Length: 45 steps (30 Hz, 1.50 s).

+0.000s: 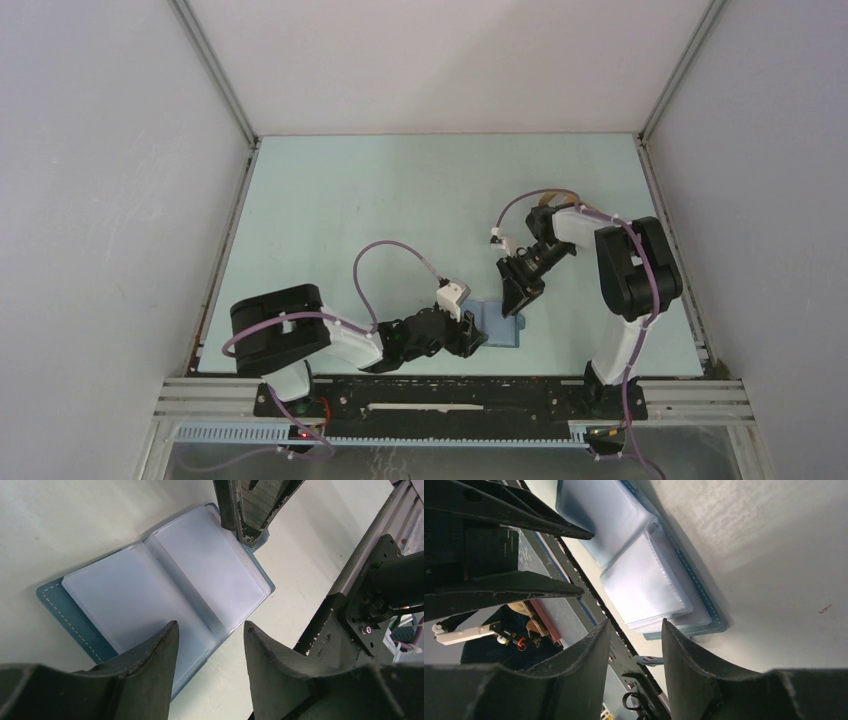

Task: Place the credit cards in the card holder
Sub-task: Open the card holder at the center of the board.

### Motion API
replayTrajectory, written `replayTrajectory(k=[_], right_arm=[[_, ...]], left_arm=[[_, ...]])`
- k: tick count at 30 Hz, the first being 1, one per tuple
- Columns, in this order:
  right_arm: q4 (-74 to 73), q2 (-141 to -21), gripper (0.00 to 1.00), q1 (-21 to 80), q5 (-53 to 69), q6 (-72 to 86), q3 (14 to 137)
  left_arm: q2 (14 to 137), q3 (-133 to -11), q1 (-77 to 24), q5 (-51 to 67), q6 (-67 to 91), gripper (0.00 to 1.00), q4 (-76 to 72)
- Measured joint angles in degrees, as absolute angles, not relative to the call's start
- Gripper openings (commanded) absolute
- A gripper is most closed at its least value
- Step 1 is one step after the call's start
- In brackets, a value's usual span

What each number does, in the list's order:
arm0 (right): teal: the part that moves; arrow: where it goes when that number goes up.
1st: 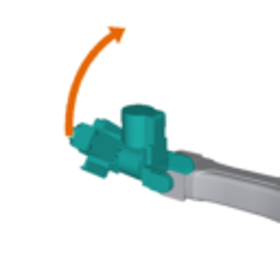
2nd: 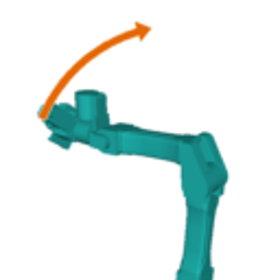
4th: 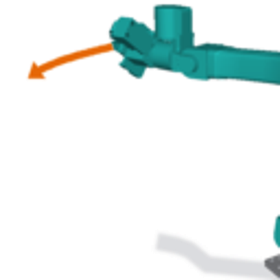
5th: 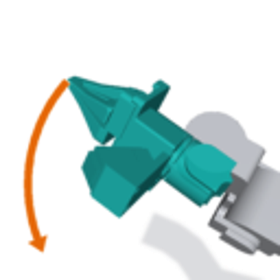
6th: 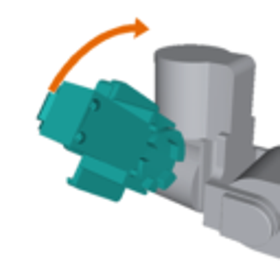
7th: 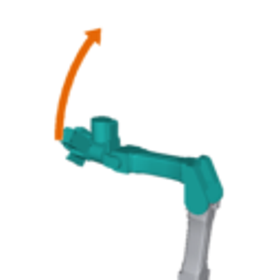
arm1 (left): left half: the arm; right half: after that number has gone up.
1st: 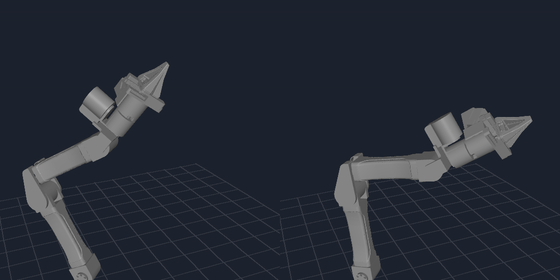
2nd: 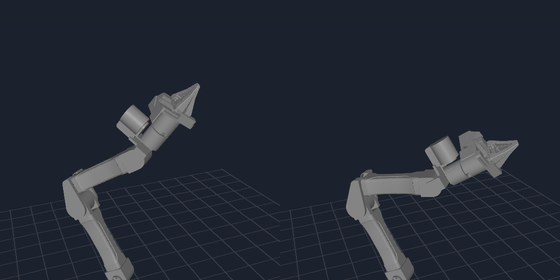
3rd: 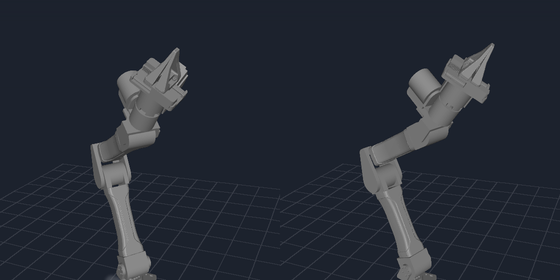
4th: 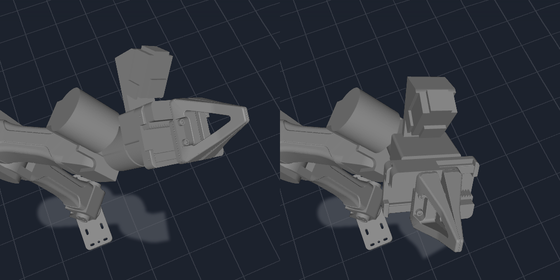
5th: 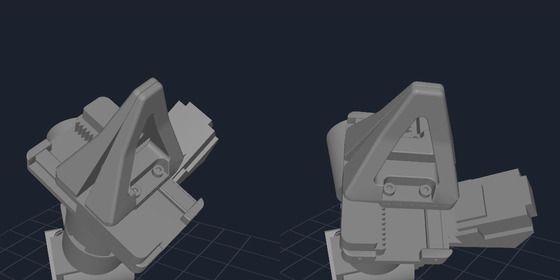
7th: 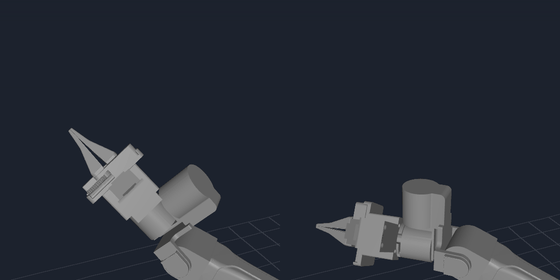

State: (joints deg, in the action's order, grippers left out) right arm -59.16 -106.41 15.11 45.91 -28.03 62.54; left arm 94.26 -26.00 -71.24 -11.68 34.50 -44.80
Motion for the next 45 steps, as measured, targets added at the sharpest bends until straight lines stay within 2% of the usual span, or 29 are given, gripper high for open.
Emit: replayTrajectory(k=[10,18,31,38,45], right_arm=[[-60.29,-109.47,0.51,15.14,45.28,-27.49,63.57],[-61.21,-110.74,0.51,15.14,45.58,-26.68,64.29],[-63.16,-114.30,0.50,15.44,48.99,-26.59,66.08],[-63.18,-115.98,0.50,15.53,51.79,-25.78,66.28],[-62.41,-117.47,0.50,15.75,55.20,-25.12,67.09]], left_arm=[[94.59,-26.00,-71.24,-11.68,34.50,0.58,-44.82],[95.31,-26.65,-71.26,-11.68,34.52,0.70,-44.71],[96.92,-29.47,-71.26,-11.60,34.50,0.74,-43.05],[97.58,-30.52,-71.26,-11.29,34.48,0.81,-42.44],[97.62,-30.55,-71.26,-11.22,34.50,0.83,-42.35]])
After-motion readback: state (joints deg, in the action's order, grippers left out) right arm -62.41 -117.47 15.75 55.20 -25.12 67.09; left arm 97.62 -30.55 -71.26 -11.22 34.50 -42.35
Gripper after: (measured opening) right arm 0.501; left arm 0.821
